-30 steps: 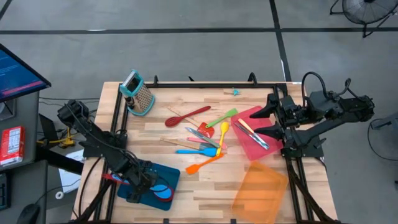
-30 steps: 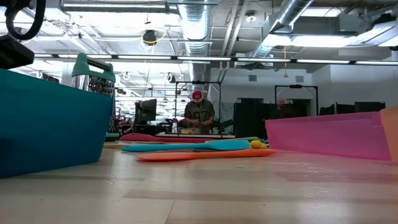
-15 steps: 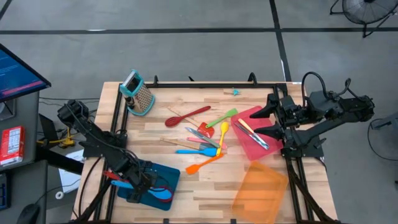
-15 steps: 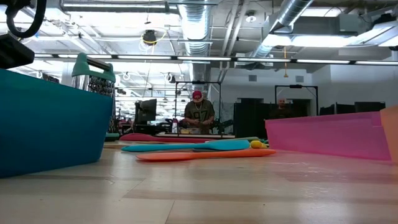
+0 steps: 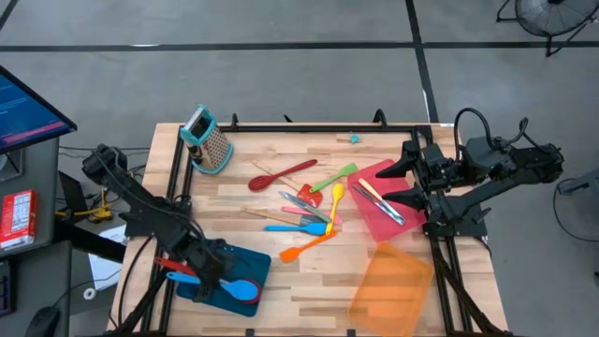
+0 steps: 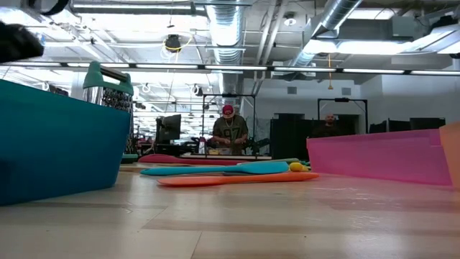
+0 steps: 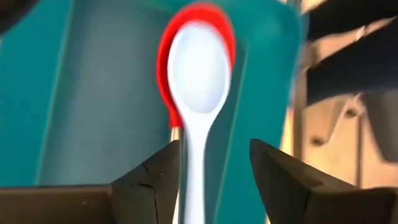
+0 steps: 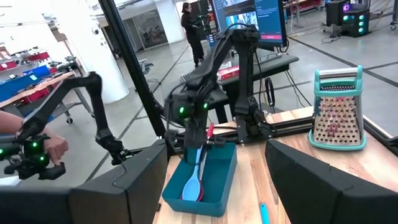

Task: Pick & Place Kitchen Items
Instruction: Put the red serving spoon into the blue bin

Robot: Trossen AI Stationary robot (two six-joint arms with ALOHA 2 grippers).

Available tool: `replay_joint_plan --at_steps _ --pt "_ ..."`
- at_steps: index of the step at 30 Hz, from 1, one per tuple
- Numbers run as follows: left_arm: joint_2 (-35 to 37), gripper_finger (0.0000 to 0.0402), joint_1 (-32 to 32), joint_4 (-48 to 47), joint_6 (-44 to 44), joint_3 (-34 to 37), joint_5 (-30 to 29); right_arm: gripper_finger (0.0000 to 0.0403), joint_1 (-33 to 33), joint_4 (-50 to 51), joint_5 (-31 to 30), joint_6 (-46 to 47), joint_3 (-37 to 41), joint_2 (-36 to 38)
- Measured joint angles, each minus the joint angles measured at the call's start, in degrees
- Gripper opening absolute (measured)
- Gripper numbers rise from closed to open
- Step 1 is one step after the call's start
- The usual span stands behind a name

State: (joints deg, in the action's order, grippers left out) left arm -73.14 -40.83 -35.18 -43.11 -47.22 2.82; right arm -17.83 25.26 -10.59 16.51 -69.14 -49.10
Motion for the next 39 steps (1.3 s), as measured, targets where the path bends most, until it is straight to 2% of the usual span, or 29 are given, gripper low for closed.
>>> replay_joint_plan --at_steps 3,7,12,15,20,27,34,39 --pt "4.9 0.0175 1.8 0.3 -1.4 0.0 -1.8 0.0265 0.0 0.0 0.0 0.0 0.0 0.0" --pt "11.5 0.0176 4.9 2.7 -1.9 0.0 -7.1 0.0265 0.0 0.0 0.0 0.0 0.0 0.0" --pt "16.6 0.0176 9.8 8.7 3.3 0.0 -16.0 0.0265 0.2 0.0 0.0 0.0 0.0 0.0" --pt "17.4 0.0176 13.4 13.0 6.5 0.0 -19.2 0.0265 1.2 -0.5 0.0 0.0 0.0 0.0" --pt "16.5 0.0176 19.9 18.6 8.4 0.0 -19.5 0.0265 2.8 -1.6 0.5 0.0 0.0 0.4" --pt "16.4 0.0176 27.9 19.6 12.4 0.0 -18.3 0.0265 6.4 -1.7 4.5 -1.1 -3.5 2.6" --pt "13.9 0.0176 33.6 20.0 25.4 0.0 -17.1 0.0265 11.0 -1.7 2.7 -3.1 -4.2 4.3" --pt "7.7 0.0176 37.2 20.5 34.8 0.0 -13.1 0.0265 14.4 -1.3 2.6 -0.9 -4.2 4.1"
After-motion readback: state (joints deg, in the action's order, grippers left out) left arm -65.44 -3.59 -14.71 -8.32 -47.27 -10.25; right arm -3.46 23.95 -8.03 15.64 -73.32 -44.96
